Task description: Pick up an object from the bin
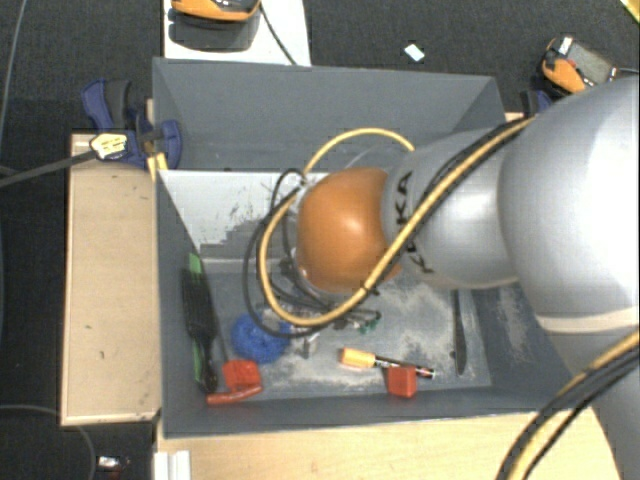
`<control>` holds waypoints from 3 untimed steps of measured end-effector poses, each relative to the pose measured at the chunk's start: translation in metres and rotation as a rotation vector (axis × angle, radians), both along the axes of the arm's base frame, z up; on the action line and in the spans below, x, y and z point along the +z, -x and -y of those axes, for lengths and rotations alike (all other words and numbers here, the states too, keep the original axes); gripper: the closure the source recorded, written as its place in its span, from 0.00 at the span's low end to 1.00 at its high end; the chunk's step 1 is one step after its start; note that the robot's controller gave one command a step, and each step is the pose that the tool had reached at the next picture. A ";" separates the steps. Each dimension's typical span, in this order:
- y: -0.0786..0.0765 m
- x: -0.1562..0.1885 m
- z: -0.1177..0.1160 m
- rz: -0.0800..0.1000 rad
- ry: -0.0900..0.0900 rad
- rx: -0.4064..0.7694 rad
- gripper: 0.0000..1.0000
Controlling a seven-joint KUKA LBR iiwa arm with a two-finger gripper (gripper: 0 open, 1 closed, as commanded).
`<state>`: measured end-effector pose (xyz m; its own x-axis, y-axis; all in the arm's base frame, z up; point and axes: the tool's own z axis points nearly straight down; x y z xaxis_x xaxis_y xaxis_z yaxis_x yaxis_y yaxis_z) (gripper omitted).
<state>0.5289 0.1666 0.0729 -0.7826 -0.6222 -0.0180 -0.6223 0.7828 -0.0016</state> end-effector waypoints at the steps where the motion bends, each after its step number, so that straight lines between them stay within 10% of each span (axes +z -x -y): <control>1: 0.000 0.000 0.000 0.000 0.000 -0.001 1.00; 3: 0.000 0.000 0.000 0.000 0.000 -0.003 1.00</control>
Offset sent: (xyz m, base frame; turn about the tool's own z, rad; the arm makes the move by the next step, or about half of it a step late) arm 0.0000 0.0000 0.0000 0.0000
